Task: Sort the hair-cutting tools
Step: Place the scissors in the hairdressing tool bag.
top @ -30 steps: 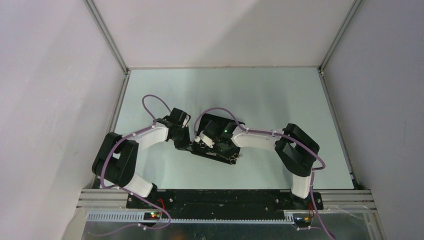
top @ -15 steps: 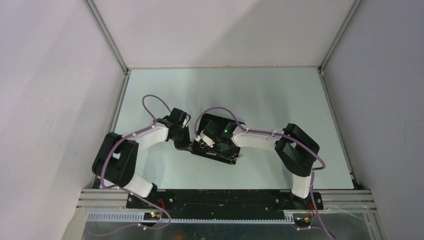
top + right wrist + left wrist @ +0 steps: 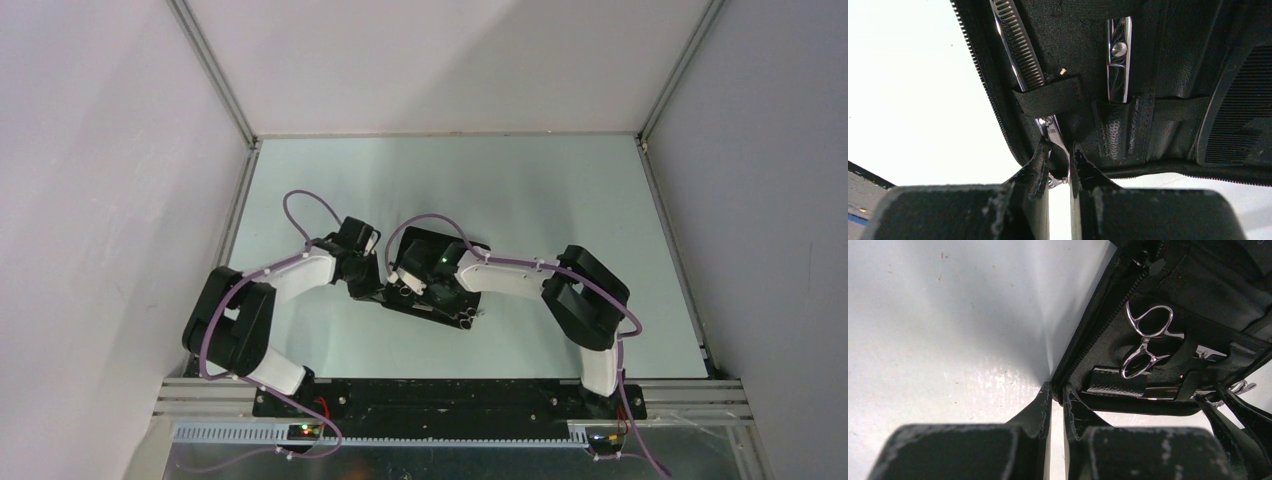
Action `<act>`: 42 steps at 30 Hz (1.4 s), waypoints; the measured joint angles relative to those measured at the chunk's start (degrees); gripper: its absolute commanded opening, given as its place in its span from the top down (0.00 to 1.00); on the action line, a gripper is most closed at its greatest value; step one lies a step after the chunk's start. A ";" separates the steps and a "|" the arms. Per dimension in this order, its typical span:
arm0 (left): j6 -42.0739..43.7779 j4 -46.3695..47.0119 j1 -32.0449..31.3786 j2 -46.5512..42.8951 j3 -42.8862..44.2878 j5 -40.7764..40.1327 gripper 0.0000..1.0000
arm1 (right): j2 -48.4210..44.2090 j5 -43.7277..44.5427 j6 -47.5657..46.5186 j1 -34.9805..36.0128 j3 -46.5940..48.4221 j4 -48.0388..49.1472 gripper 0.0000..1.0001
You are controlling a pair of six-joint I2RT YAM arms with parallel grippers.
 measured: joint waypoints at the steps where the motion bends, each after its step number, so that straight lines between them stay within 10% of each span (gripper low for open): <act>1: 0.00 0.20 0.00 -0.09 -0.15 0.02 1.00 | 0.09 0.09 -0.02 0.07 0.11 -0.02 1.00; 42: -0.15 1.49 0.00 -0.98 -1.22 0.07 1.00 | -2.73 -0.28 0.24 -0.13 -5.07 13.79 1.00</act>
